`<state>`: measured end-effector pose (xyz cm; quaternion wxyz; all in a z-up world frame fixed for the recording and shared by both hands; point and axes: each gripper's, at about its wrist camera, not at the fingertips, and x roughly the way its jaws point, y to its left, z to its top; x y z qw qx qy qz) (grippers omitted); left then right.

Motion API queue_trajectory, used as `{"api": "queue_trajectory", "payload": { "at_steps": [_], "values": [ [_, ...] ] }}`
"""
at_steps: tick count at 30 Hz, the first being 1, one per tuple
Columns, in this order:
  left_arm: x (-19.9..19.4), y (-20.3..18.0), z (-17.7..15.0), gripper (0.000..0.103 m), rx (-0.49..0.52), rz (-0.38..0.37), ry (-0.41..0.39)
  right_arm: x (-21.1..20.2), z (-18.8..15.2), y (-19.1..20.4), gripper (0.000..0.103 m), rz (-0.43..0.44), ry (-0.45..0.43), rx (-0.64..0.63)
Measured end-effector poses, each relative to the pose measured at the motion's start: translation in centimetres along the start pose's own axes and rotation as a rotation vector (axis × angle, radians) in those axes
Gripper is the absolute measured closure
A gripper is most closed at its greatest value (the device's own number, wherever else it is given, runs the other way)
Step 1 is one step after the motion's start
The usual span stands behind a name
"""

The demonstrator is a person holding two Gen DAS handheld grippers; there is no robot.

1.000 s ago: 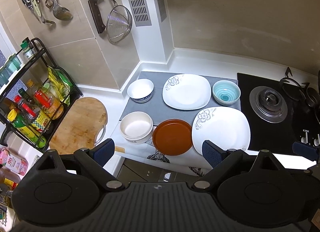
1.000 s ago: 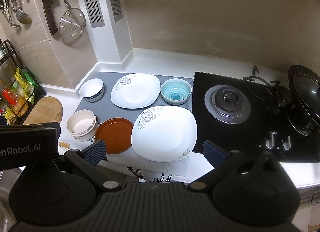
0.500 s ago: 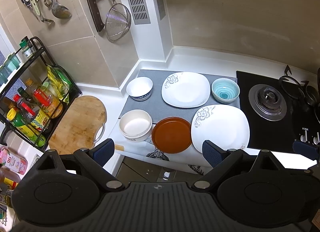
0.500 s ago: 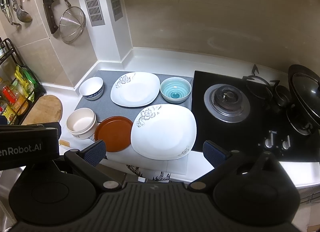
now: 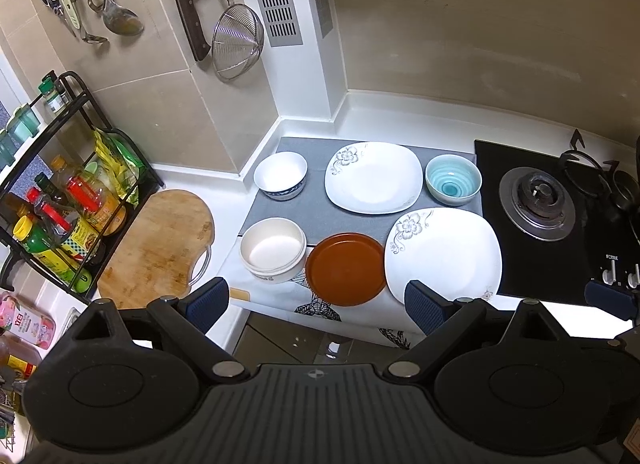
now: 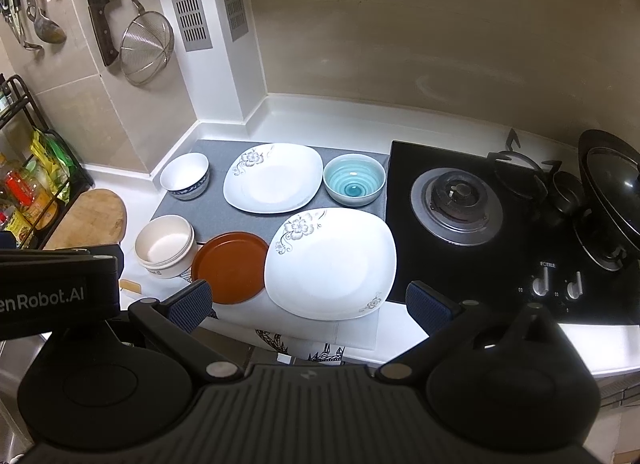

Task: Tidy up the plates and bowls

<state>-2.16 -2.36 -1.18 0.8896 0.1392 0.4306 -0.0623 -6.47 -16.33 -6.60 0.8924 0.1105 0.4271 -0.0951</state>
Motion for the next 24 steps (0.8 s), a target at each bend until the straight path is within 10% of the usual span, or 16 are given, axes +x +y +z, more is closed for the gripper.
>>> {"api": "queue_trajectory", "payload": {
  "at_steps": [15,24],
  "values": [
    [3.9,1.1,0.1,0.006,-0.038,-0.072,0.04,4.2,-0.6,-0.4,0.0,0.06,0.01,0.075],
    [11.7,2.0,-0.9,0.011,-0.038,-0.24,0.005,9.5,-3.8,-2.7,0.0,0.111,-0.204,-0.072]
  ]
}}
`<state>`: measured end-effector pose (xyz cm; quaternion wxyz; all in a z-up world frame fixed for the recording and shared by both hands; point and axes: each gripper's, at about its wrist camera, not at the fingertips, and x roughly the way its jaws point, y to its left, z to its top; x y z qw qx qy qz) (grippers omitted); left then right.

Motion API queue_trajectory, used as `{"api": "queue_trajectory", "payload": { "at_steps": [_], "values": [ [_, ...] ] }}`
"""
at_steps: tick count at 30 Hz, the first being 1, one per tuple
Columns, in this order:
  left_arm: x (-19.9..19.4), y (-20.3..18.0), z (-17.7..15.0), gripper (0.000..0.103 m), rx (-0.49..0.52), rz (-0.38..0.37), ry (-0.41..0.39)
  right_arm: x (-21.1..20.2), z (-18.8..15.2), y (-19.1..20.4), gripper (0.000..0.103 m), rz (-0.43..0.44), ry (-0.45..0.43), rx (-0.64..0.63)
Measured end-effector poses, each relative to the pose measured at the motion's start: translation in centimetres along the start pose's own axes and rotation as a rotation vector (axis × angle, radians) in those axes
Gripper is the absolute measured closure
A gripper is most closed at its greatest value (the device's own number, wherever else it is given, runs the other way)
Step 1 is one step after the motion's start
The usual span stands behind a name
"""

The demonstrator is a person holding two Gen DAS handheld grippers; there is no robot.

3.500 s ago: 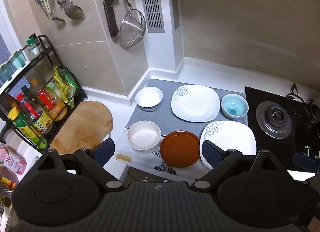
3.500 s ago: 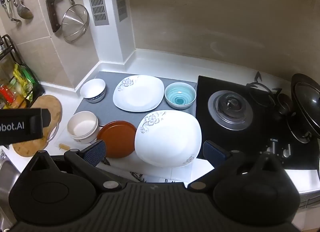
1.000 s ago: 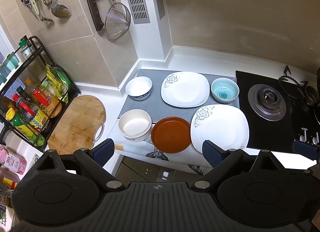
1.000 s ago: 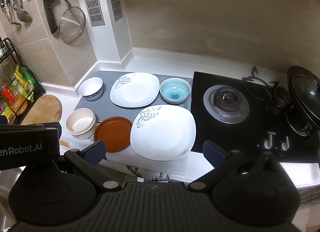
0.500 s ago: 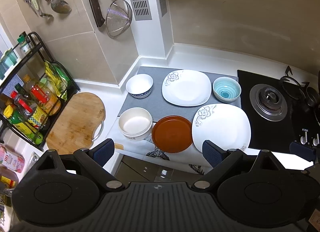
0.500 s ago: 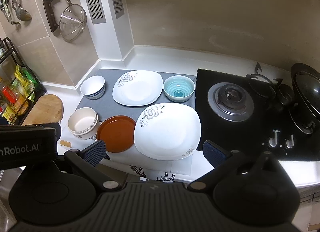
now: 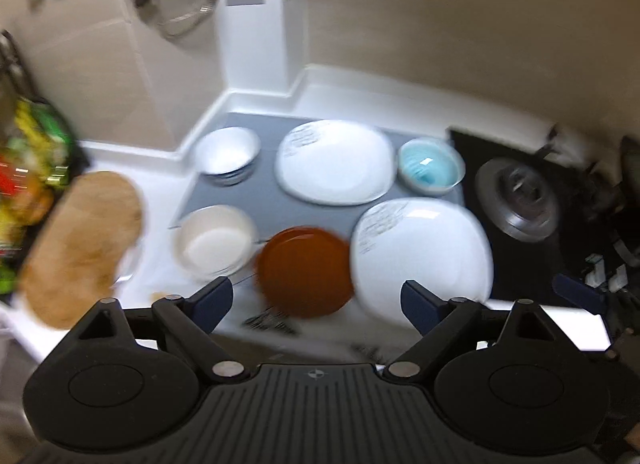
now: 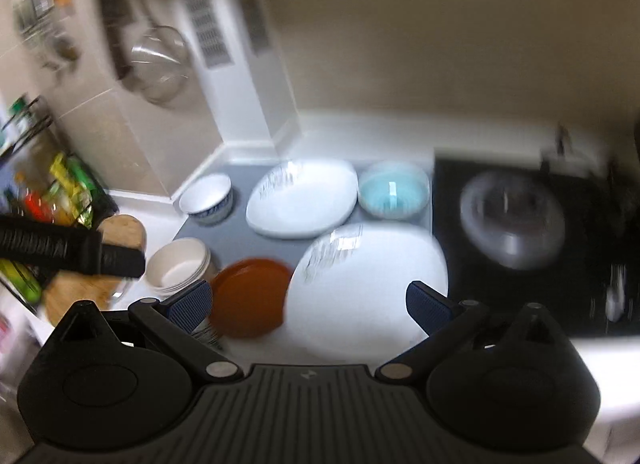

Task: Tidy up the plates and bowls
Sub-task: 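Grasp the rim of the white floral square plate with both grippers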

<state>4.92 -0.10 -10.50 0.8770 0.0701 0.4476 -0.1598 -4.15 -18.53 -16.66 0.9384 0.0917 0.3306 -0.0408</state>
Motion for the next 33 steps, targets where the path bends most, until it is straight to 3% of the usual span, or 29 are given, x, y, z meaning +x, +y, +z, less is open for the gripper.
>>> {"api": "queue_trajectory", "payload": {
  "at_steps": [4,7,9,11,12,14,18,22,25,27,33],
  "values": [
    [4.3,1.0,1.2,0.01,0.07,-0.066,0.018,2.7,-0.4,-1.4,0.0,-0.078,0.031,-0.013],
    [8.9,2.6,3.0,0.011,0.082,-0.166,0.115,4.5,-0.5,-2.6,0.0,-0.201,0.096,0.106],
    [12.2,3.6,4.3,0.016,0.071,-0.257,0.186,5.7,-1.2,-4.0,0.0,-0.217,0.158,0.24],
    [15.6,4.3,5.7,0.023,0.079,-0.335,0.238,6.5,-2.6,-5.6,0.0,-0.158,0.175,0.407],
    [17.5,4.6,6.4,0.034,0.074,-0.352,0.267,6.9,-3.5,-6.6,0.0,-0.126,0.169,0.497],
    [21.2,5.1,8.0,0.043,0.039,-0.399,0.336,7.4,-5.5,-8.2,0.004,-0.109,0.161,0.656],
    [27.4,4.2,10.0,0.048,0.071,-0.533,0.461,7.7,-9.6,-9.6,0.011,-0.125,0.107,0.918],
    [31.4,1.7,10.1,0.052,0.179,-0.543,0.536,7.6,-13.0,-10.3,0.012,-0.084,0.013,1.16],
    [33.2,1.4,9.6,0.055,0.175,-0.546,0.586,8.3,-14.6,-10.8,0.016,-0.062,-0.039,1.256],
    [34.1,1.1,9.4,0.066,0.172,-0.562,0.614,9.1,-15.1,-11.1,0.023,-0.041,-0.061,1.288],
    [36.0,-0.1,9.4,0.066,0.2,-0.527,0.659,12.1,-15.7,-11.4,0.036,-0.018,-0.09,1.31]
  ]
}}
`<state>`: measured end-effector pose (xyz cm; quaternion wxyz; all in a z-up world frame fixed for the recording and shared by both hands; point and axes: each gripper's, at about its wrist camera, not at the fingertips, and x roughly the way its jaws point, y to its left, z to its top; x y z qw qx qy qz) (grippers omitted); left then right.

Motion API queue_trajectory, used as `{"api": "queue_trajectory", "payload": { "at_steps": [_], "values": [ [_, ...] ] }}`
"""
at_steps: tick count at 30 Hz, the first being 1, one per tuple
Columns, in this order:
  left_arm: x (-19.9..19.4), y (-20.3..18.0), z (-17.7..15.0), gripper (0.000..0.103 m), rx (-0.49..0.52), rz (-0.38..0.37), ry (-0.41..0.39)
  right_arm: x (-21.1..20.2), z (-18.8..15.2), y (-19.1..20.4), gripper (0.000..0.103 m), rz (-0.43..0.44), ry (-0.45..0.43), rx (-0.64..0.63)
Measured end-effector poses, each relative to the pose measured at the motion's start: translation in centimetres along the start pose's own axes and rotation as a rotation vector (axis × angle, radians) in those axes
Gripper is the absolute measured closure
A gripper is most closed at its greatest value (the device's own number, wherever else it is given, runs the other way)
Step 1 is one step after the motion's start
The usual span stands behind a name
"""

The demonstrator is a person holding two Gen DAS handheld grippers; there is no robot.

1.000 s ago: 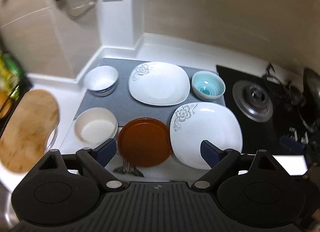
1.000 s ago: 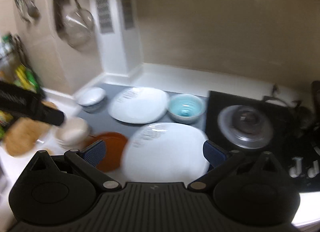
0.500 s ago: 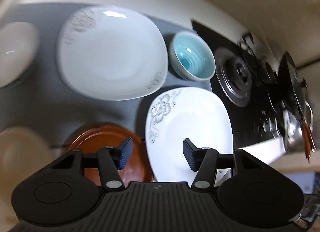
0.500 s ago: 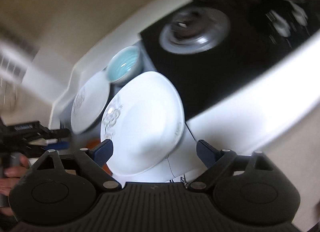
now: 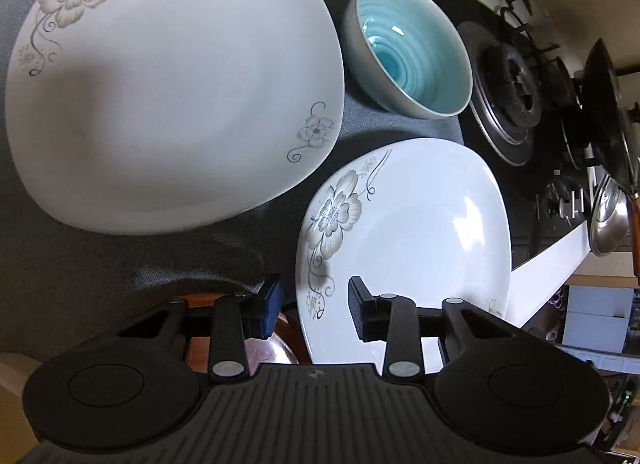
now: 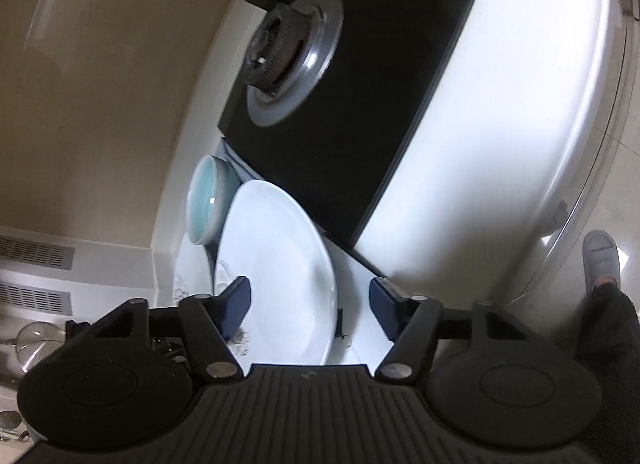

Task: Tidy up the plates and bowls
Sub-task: 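Grasp the rim of the white floral square plate with both grippers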

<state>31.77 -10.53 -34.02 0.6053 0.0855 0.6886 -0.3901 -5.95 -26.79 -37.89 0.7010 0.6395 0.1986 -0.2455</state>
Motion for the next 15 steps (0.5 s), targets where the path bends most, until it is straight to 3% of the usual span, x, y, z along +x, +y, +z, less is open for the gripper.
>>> {"api": "queue_trajectory", "payload": {
  "at_steps": [5,11,15],
  "values": [
    [1.7,-0.9,0.9,0.068,0.064,0.047,0.056,1.7,0.2,-0.6,0.051,0.079,0.014,0.013],
    [2.2,-2.4,1.5,0.066,0.1,0.085,0.05,3.1,1.2,0.0,0.051,0.073,0.076,-0.05],
    [2.1,-2.7,1.6,0.067,0.063,0.106,0.056,4.2,2.0,-0.2,0.051,0.08,0.115,-0.043]
  ]
}}
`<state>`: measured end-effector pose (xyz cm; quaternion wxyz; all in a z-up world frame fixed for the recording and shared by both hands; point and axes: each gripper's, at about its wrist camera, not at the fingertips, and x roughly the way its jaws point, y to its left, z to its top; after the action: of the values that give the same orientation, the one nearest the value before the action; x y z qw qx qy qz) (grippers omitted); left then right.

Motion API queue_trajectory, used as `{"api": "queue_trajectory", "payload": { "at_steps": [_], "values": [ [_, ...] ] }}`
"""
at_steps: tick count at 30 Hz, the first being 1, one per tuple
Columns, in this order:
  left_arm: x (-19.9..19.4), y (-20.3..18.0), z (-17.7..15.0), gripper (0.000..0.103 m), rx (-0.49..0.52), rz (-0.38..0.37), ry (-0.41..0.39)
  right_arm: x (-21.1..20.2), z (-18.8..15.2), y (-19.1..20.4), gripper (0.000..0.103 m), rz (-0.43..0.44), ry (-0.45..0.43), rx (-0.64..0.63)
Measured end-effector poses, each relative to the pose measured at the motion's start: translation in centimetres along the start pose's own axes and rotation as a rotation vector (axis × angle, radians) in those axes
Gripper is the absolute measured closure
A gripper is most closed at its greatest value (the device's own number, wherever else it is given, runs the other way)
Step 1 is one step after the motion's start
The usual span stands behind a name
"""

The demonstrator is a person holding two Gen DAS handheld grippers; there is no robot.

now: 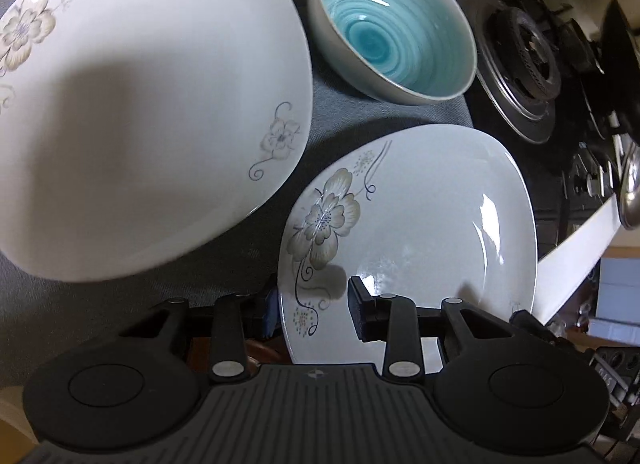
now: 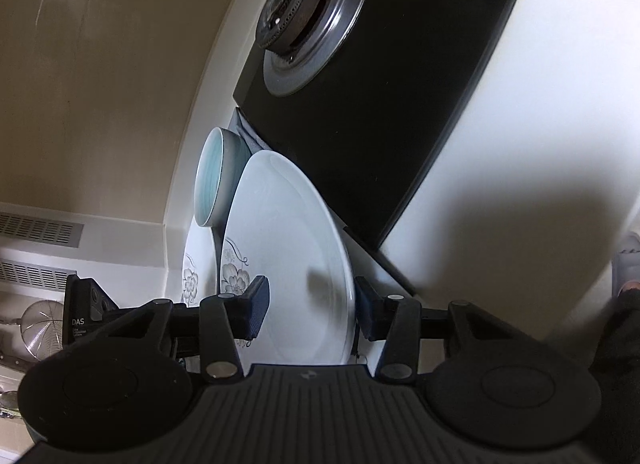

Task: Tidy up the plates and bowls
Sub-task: 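Grasp the rim of the white floral square plate with both grippers, then lift the square plate with both grippers toward the other square plate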

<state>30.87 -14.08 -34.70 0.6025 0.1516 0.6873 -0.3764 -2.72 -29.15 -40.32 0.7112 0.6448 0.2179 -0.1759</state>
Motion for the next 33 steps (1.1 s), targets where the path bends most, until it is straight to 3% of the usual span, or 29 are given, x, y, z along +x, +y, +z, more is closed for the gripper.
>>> {"api": "queue_trajectory", "payload": {
  "at_steps": [5,14,19,24,29,33],
  "values": [
    [0.0,-1.6,0.2,0.067,0.093,0.041,-0.051,0.8,-0.2,0.4,0.051,-0.017,0.039,-0.04],
    [1.5,-1.2,0.9,0.068,0.072,0.057,-0.046,0.9,-0.5,0.2,0.054,-0.014,0.037,-0.013],
    [1.0,0.1,0.2,0.07,0.053,-0.064,-0.056,0.2,-0.8,0.4,0.06,-0.058,0.036,-0.025],
    [2.4,1.7,0.1,0.077,0.012,-0.093,-0.031,0.3,-0.8,0.2,0.063,-0.067,0.036,-0.016],
    [3.0,1.3,-0.2,0.072,-0.007,-0.084,-0.05,0.4,-0.6,0.2,0.061,-0.064,0.042,-0.023],
    [2.6,0.2,-0.1,0.077,0.022,-0.026,-0.068,0.3,-0.6,0.2,0.061,-0.066,0.035,-0.039]
  ]
}}
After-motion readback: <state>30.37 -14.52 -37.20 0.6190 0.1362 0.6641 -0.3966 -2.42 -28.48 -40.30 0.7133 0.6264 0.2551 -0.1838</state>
